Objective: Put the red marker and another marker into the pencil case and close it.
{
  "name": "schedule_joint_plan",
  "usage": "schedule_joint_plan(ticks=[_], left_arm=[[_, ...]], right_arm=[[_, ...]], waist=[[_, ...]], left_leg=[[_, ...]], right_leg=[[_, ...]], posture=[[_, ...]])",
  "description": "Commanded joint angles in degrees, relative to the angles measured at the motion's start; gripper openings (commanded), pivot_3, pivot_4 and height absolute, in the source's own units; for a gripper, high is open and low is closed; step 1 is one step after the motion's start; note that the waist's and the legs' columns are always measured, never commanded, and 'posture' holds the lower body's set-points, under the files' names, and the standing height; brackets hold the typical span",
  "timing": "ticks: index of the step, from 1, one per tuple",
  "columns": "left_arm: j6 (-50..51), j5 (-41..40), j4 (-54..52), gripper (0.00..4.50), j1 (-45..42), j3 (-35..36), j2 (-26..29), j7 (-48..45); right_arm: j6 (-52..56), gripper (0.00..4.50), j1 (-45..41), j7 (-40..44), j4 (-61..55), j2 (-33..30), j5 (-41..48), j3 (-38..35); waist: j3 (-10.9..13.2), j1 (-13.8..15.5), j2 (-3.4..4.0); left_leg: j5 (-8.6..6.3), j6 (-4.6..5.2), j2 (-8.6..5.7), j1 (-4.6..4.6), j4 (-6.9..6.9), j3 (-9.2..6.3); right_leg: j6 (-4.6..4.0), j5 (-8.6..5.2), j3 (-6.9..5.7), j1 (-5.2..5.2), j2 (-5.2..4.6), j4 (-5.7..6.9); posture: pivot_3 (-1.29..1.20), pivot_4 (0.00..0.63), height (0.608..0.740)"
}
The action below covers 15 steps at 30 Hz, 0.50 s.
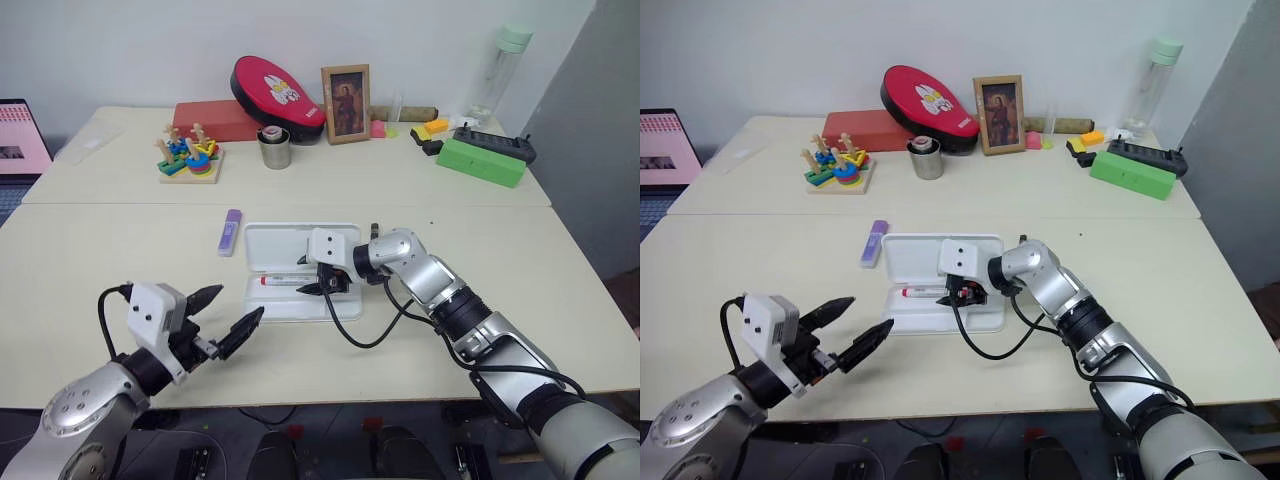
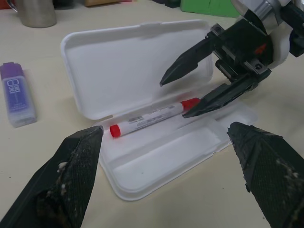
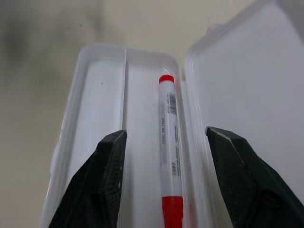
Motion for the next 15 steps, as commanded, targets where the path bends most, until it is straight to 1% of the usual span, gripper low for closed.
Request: schedule_joint_plan(ticks=[1,2,3,4,6,8,11,13,15], left_arm=[[1.43,-1.10,1.40,4.50,-4.31,2.79,-0.12,4.34],[1.99,-1.57,1.87,4.50,-5.53,3.34,-0.18,5.36],[2.43,-1.96,2.30,4.50,-6.53,3.91,-0.17,6.17],[3.40,-2.57,3.81,4.50,-8.85,4.90,-0.12,7.95],[4.72,-3.08,5.89,4.50,-11.71,6.20,0.22,10.03],[7.23,-1.94,10.62,4.50,-16.04,6.36,1.17,12.92],[10.41,2.67,18.65,4.50,-21.40,3.33,3.11,15.99],[11.90,4.60,22.68,4.50,-23.98,0.62,3.99,16.04],[12.55,5.71,25.80,4.50,-26.67,-1.47,3.67,15.79]], right_arm=[[4.80,3.83,-0.10,2.62,-10.21,-0.42,5.18,-4.29],[6.09,4.04,0.15,3.00,-12.18,-0.82,5.96,-4.84],[7.43,4.37,0.37,3.20,-13.95,-1.10,6.78,-5.39],[10.00,4.46,0.37,3.39,-16.41,-1.54,8.66,-6.90],[13.83,4.46,0.28,3.22,-19.75,-2.05,11.13,-8.89],[17.13,4.46,-0.88,1.32,-21.29,-2.47,12.75,-11.66],[20.90,4.46,-2.57,-2.62,-21.62,-2.42,13.55,-14.92],[22.55,4.46,-3.33,-5.36,-21.88,-2.19,13.23,-16.17],[24.01,4.46,-3.90,-7.45,-22.24,-1.91,13.26,-17.07]], waist=[[-0.01,-0.08,0.00],[-0.01,-0.09,-0.01],[-0.01,-0.11,0.00],[-0.01,-0.10,-0.02],[-0.02,0.18,-0.03],[-0.04,0.45,-0.06],[-0.05,0.47,-0.08],[-0.06,0.46,-0.09],[-0.07,0.47,-0.11]], left_leg=[[0.00,0.00,0.00,0.00,0.00,0.00],[0.00,0.00,0.00,0.01,0.00,0.00],[0.00,0.00,0.00,0.00,0.00,0.00],[0.00,0.00,0.00,0.00,0.00,0.00],[0.00,0.00,-0.01,-0.01,0.00,-0.03],[0.00,0.00,-0.01,0.00,0.01,-0.05],[0.00,0.00,-0.01,0.04,0.03,-0.07],[0.01,0.00,-0.02,0.03,0.04,-0.07],[0.00,0.00,-0.03,0.02,0.03,-0.06]], right_leg=[[0.01,0.00,0.01,0.02,0.00,-0.01],[0.01,0.00,0.01,0.04,0.00,-0.01],[0.01,0.00,0.00,0.05,0.00,-0.01],[0.01,0.01,0.00,0.05,0.00,-0.03],[0.01,0.01,-0.01,0.07,0.00,-0.01],[0.01,0.01,-0.04,0.06,0.00,0.02],[0.03,0.02,-0.06,0.09,0.01,0.02],[0.05,0.03,-0.06,0.06,0.01,0.01],[0.05,0.03,-0.05,0.05,0.01,0.00]], posture=[[0.00,0.150,0.740],[0.00,0.150,0.740],[0.00,0.150,0.740],[0.00,0.150,0.740],[0.00,0.150,0.740],[0.00,0.150,0.740],[0.00,0.150,0.740],[0.00,0.150,0.740],[0.00,0.150,0.740]])
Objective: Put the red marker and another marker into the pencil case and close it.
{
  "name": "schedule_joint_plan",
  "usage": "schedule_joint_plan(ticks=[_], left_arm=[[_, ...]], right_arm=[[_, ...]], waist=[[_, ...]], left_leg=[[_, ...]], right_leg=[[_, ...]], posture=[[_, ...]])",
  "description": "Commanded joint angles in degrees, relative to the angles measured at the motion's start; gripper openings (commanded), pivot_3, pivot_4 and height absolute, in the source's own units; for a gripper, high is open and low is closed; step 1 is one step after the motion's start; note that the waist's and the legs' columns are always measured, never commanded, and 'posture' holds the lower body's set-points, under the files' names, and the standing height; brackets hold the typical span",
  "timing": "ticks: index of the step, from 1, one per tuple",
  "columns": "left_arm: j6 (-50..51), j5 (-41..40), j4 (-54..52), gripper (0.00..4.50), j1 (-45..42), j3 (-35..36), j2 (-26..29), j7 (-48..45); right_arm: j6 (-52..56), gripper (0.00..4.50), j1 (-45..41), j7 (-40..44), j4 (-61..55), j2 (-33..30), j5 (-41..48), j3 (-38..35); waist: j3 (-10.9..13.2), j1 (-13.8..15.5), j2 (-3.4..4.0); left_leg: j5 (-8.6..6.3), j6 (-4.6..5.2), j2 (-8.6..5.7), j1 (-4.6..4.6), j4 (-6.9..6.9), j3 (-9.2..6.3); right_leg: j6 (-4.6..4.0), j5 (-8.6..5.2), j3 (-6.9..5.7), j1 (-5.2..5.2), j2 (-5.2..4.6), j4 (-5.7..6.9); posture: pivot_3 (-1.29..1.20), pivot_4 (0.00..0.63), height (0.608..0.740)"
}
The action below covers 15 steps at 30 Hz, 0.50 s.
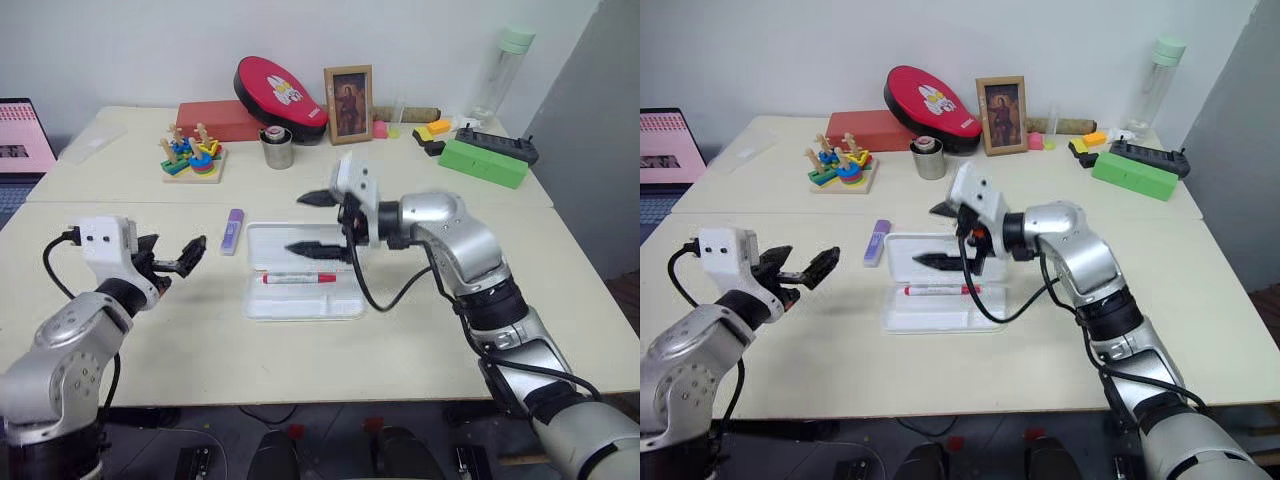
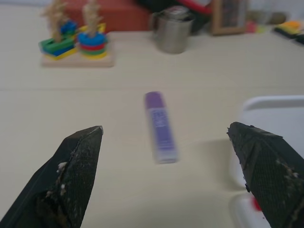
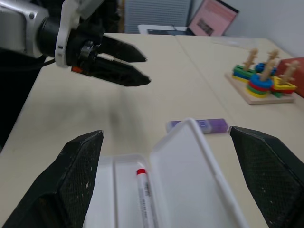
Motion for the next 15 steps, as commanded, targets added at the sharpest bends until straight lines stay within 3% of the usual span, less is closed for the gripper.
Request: schedule_joint_plan(ticks=[1,15], left_arm=[[1.64,2.78,4.65,4.50,-4.59,-4.11,0.13,0.08],[-4.05,14.70,30.77,4.50,-23.04,-16.83,-2.71,-4.79]], right_arm=[[2.60,4.46,-2.18,-4.53,-2.61,0.50,0.92,-2.70],[7.16,4.46,-2.60,-9.12,-7.93,-0.68,3.75,-4.18]], waist=[[-0.04,0.02,-0.07],[-0.09,0.52,-0.15]], left_leg=[[0.00,0.00,0.00,-0.02,-0.01,0.00],[0.00,0.00,-0.02,-0.06,-0.06,-0.01]], right_leg=[[0.00,0.00,0.00,0.00,0.00,0.00],[-0.02,0.01,-0.04,-0.04,0.00,0.01]], posture=[[0.00,0.150,0.740],[0.00,0.150,0.740]])
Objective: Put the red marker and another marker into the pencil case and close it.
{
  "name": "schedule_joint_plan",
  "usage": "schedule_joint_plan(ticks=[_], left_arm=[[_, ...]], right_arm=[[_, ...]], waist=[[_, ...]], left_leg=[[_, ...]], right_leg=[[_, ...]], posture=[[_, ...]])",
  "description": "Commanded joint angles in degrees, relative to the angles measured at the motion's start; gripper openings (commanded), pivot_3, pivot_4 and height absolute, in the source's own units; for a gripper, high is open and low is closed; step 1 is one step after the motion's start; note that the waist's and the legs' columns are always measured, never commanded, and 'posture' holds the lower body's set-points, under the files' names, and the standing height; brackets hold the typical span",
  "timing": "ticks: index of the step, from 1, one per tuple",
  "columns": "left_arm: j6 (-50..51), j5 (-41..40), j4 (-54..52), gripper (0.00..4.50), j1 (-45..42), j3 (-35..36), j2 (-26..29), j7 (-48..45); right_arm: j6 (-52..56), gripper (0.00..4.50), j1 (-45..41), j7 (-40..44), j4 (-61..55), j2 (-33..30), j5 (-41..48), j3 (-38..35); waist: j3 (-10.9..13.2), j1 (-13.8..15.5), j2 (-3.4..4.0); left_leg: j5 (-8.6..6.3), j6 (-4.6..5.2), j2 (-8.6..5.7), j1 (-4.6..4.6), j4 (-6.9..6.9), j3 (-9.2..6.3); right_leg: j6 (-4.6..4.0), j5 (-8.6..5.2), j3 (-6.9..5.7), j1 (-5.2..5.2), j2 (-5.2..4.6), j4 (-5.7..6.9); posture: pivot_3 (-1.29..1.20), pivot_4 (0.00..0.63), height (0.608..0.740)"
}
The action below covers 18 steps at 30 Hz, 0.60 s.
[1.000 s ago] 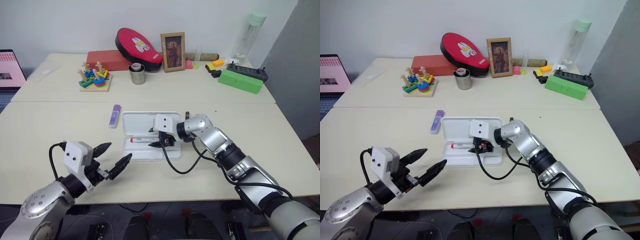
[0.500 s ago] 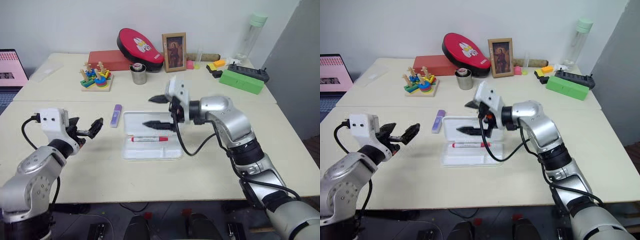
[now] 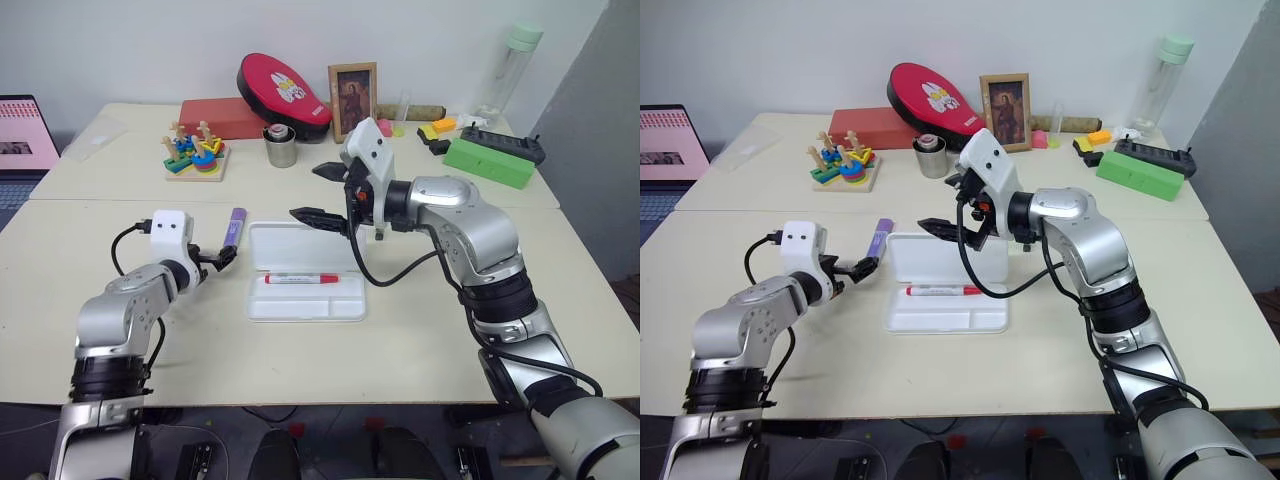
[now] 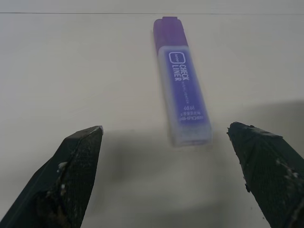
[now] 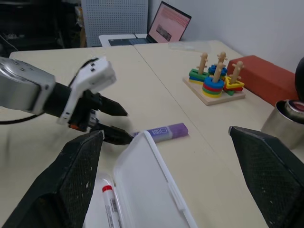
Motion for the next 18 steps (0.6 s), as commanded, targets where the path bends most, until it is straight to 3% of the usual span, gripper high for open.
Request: schedule_joint_plan(ticks=[1,6,9,18], left_arm=[[-3.44,3.27,6.19,4.50,-4.46,-2.26,-1.08,-2.00],[-4.11,6.30,10.07,4.50,-6.50,-4.58,-3.04,-2.74],[-4.80,7.70,11.26,4.07,-6.34,-4.61,-3.57,-2.56],[-5.35,8.67,10.88,2.23,-5.70,-3.22,-4.11,-3.40]], right_arm=[[0.35,4.46,-1.30,-1.01,-3.22,-0.71,1.50,-1.88],[0.64,4.46,-1.65,-1.69,-3.60,-1.35,2.45,-1.83],[0.50,4.50,-1.87,-1.79,-3.59,-1.64,2.72,-1.62],[0.11,4.50,-2.29,-1.75,-2.60,-1.73,3.17,-1.48]], waist=[[0.00,-0.02,-0.01],[0.00,-0.02,0.02],[-0.01,-0.02,0.03],[-0.01,0.01,0.04]], left_leg=[[0.00,0.00,0.00,-0.01,0.00,0.00],[0.00,0.00,-0.01,0.00,-0.01,0.00],[0.00,0.00,-0.01,0.00,-0.01,0.00],[0.00,0.00,-0.01,0.02,0.04,0.00]], right_leg=[[0.00,0.00,0.00,0.00,0.00,0.00],[0.00,0.00,0.00,0.00,0.00,0.02],[0.00,0.00,0.01,0.01,-0.01,0.03],[0.01,0.00,0.00,0.05,-0.01,0.05]], posture=[[0.00,0.150,0.740],[0.00,0.150,0.740],[0.00,0.150,0.740],[0.00,0.150,0.740]])
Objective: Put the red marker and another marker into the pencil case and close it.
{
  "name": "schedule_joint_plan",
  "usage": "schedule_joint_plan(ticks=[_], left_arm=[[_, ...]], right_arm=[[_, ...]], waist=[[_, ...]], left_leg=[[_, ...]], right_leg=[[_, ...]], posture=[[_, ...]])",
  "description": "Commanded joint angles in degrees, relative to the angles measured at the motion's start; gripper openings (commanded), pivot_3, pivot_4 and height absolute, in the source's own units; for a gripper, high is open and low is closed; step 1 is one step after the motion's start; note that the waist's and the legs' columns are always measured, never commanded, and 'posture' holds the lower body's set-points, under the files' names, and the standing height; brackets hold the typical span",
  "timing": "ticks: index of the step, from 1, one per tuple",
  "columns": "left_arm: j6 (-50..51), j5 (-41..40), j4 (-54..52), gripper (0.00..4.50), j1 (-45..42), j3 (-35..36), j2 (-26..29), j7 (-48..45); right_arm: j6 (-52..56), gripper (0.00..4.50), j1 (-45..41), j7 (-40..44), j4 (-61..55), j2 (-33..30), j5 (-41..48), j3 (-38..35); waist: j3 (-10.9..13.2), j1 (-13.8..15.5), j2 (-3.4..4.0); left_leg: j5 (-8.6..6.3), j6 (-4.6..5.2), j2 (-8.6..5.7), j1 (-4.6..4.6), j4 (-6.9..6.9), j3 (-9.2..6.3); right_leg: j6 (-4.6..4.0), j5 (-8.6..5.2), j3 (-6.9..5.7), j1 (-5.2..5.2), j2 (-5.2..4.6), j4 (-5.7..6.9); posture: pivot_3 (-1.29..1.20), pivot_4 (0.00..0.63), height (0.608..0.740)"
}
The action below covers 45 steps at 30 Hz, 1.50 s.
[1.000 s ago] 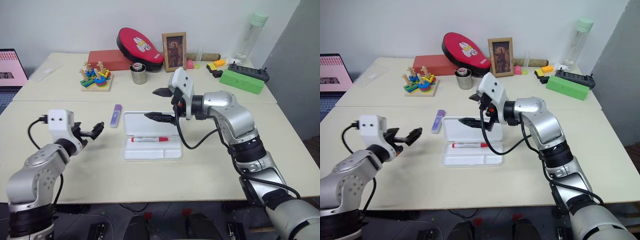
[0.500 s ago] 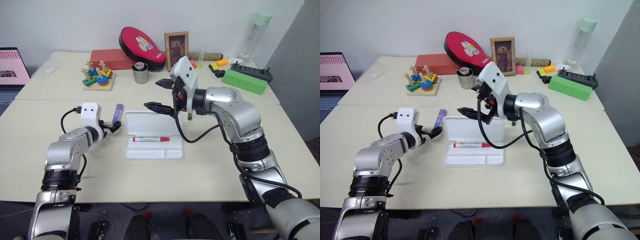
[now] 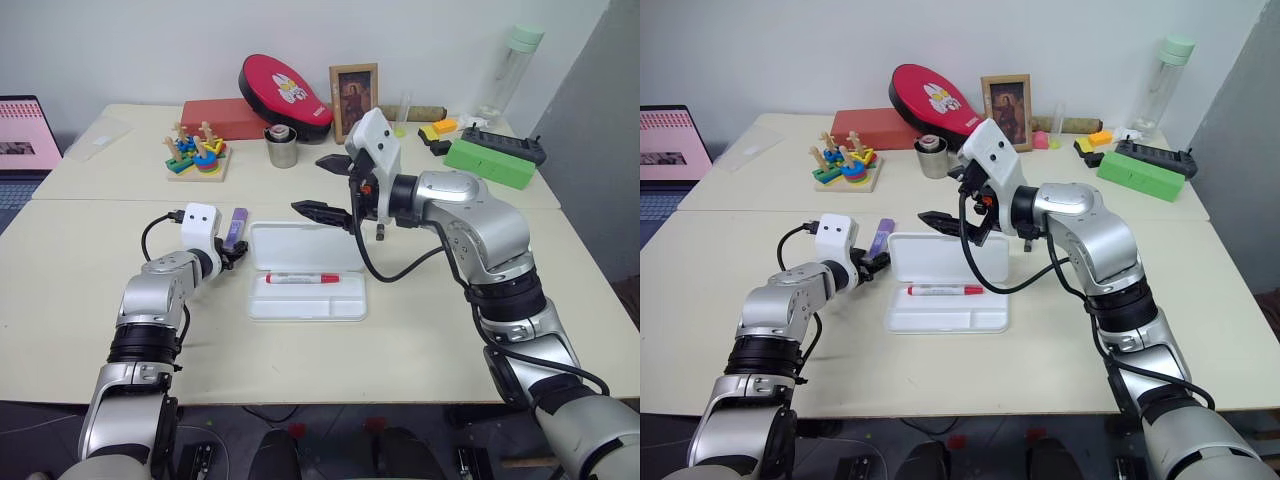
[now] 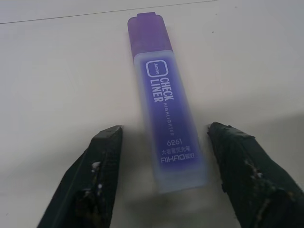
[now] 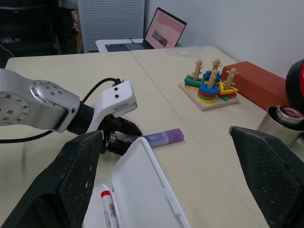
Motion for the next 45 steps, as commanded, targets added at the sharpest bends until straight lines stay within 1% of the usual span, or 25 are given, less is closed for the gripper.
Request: schedule_joint_plan(ticks=[1,2,3,5,11,15,17,19,22,24,25,28,31,34,37,40,45], left_arm=[[0.23,0.46,0.06,1.97,0.48,0.62,-0.42,-0.69],[0.10,0.53,0.05,1.78,0.55,0.75,-0.41,-0.66],[-0.02,0.59,0.05,1.49,0.61,0.88,-0.39,-0.64],[-0.43,0.57,0.18,1.21,0.66,1.33,-0.43,-0.50],[-3.61,0.20,-0.34,1.19,0.67,4.24,-0.55,1.11],[-10.13,-0.54,-4.89,1.19,1.00,7.06,1.02,-0.27],[-13.18,-3.27,-8.83,1.19,1.48,9.38,2.01,-4.02],[-13.81,-7.17,-14.09,1.19,1.82,11.24,4.04,-9.84],[-12.42,-11.86,-21.14,1.19,2.30,10.31,9.01,-20.82],[-10.43,-15.38,-24.32,1.19,1.98,8.81,12.32,-28.16],[-9.29,-16.71,-26.45,1.19,2.27,6.73,14.94,-33.35],[-7.13,-18.17,-29.90,1.19,3.13,2.23,19.94,-42.63],[-7.54,-16.27,-32.06,1.19,5.79,-2.60,24.97,-50.24],[-11.42,-10.30,-31.39,1.19,8.25,-9.07,28.90,-55.28],[-13.62,-7.83,-29.22,1.19,8.55,-12.56,29.27,-58.48],[-17.69,-2.64,-24.20,1.19,5.87,-16.28,28.20,-59.71],[-18.46,-0.07,-20.71,1.19,3.49,-17.94,26.38,-60.79]], right_arm=[[-1.03,4.50,-1.92,-0.32,-1.49,-0.04,1.03,-1.40],[-1.12,4.50,-1.94,-0.31,-1.37,0.00,1.01,-1.37],[-1.18,4.50,-1.95,-0.28,-1.28,0.04,1.01,-1.33],[-1.33,4.50,-2.02,-0.23,-1.03,0.12,1.00,-1.30],[-2.31,4.50,-1.88,-0.05,-0.59,-0.05,0.93,-1.53],[-3.72,4.50,-1.56,0.62,-0.79,-1.03,1.53,-2.91],[-4.08,4.50,-1.24,1.80,-1.71,-2.45,2.55,-4.17],[-3.87,4.50,-0.45,3.31,-3.59,-4.73,3.71,-5.11],[-2.25,4.50,1.91,6.10,-8.31,-8.46,6.75,-6.52],[-0.64,4.50,3.80,7.56,-11.01,-10.62,9.09,-7.26],[0.74,4.50,5.32,8.60,-12.60,-12.45,9.93,-6.99],[3.51,4.50,8.27,9.46,-15.47,-15.71,11.14,-6.06],[5.34,4.50,9.72,7.78,-16.93,-16.45,11.41,-5.30],[6.51,4.50,11.43,6.33,-18.93,-16.72,11.23,-4.47],[7.85,4.50,12.61,4.45,-20.61,-16.71,11.09,-4.09],[9.58,4.50,14.88,2.73,-22.90,-17.38,11.40,-4.15],[11.04,4.50,17.30,1.12,-25.03,-17.73,11.52,-3.49]], waist=[[0.00,-0.01,0.00],[0.00,-0.01,0.00],[0.00,-0.01,0.00],[0.00,-0.01,0.00],[0.00,-0.05,0.00],[0.01,-0.05,0.00],[0.01,-0.03,0.00],[0.03,0.04,0.01],[0.07,0.12,-0.01],[0.11,0.06,0.07],[0.11,0.01,0.09],[0.15,-0.08,0.15],[0.20,-0.29,0.23],[0.22,-1.12,0.27],[0.24,-1.13,0.27],[0.24,-0.93,0.25],[0.23,-0.12,0.23]], left_leg=[[0.00,0.00,0.00,0.00,0.00,0.00],[0.00,0.00,0.00,0.00,0.00,0.00],[0.00,0.00,0.00,-0.01,0.00,0.00],[0.00,0.00,0.00,-0.01,0.00,0.00],[0.00,0.00,0.00,-0.01,-0.01,0.00],[0.00,0.00,0.01,-0.03,-0.01,0.00],[0.00,-0.01,0.01,-0.07,-0.03,0.00],[0.01,-0.02,0.01,-0.09,-0.05,0.00],[0.00,-0.02,0.00,-0.16,-0.09,0.00],[-0.02,-0.04,-0.01,-0.12,-0.09,0.04],[-0.02,-0.04,-0.01,-0.12,-0.09,0.04],[-0.02,-0.03,0.01,-0.08,-0.08,0.04],[-0.02,-0.01,0.00,-0.04,-0.04,0.06],[-0.02,0.01,0.05,-0.01,-0.06,0.06],[-0.02,0.02,0.05,-0.06,-0.05,0.06],[-0.02,0.02,0.04,-0.09,-0.04,0.06],[-0.02,0.02,0.03,-0.12,-0.03,0.06]], right_leg=[[0.00,0.00,0.00,0.00,0.00,0.00],[0.00,0.00,0.00,0.00,0.00,0.00],[0.00,0.00,0.00,0.00,0.00,-0.01],[0.00,0.00,0.00,0.00,0.00,-0.01],[0.00,0.00,0.00,-0.02,0.00,0.00],[0.00,0.00,0.00,-0.05,0.00,-0.01],[0.00,0.00,0.00,-0.07,0.00,-0.03],[-0.01,0.01,-0.01,-0.07,0.00,-0.07],[-0.01,0.00,-0.05,-0.08,-0.03,-0.15],[-0.01,0.00,-0.03,-0.03,-0.07,-0.17],[-0.01,0.00,-0.03,-0.03,-0.07,-0.18],[0.00,-0.01,-0.02,-0.01,-0.04,-0.16],[0.04,-0.04,0.03,0.00,-0.04,-0.13],[0.05,-0.05,0.10,-0.06,0.04,-0.12],[0.04,-0.07,0.10,-0.10,0.04,-0.12],[0.03,-0.06,0.10,-0.11,0.04,-0.15],[0.01,-0.07,0.10,-0.12,0.03,-0.17]], posture=[[0.00,0.150,0.740],[0.00,0.150,0.740],[0.00,0.150,0.740],[0.00,0.150,0.740],[0.00,0.150,0.740],[0.00,0.150,0.740],[0.00,0.150,0.740],[0.00,0.150,0.740],[0.00,0.150,0.740],[0.00,0.150,0.740],[0.00,0.150,0.740],[0.00,0.150,0.740],[0.00,0.150,0.740],[0.00,0.150,0.740],[0.00,0.150,0.740],[0.00,0.150,0.740],[0.00,0.150,0.740]])
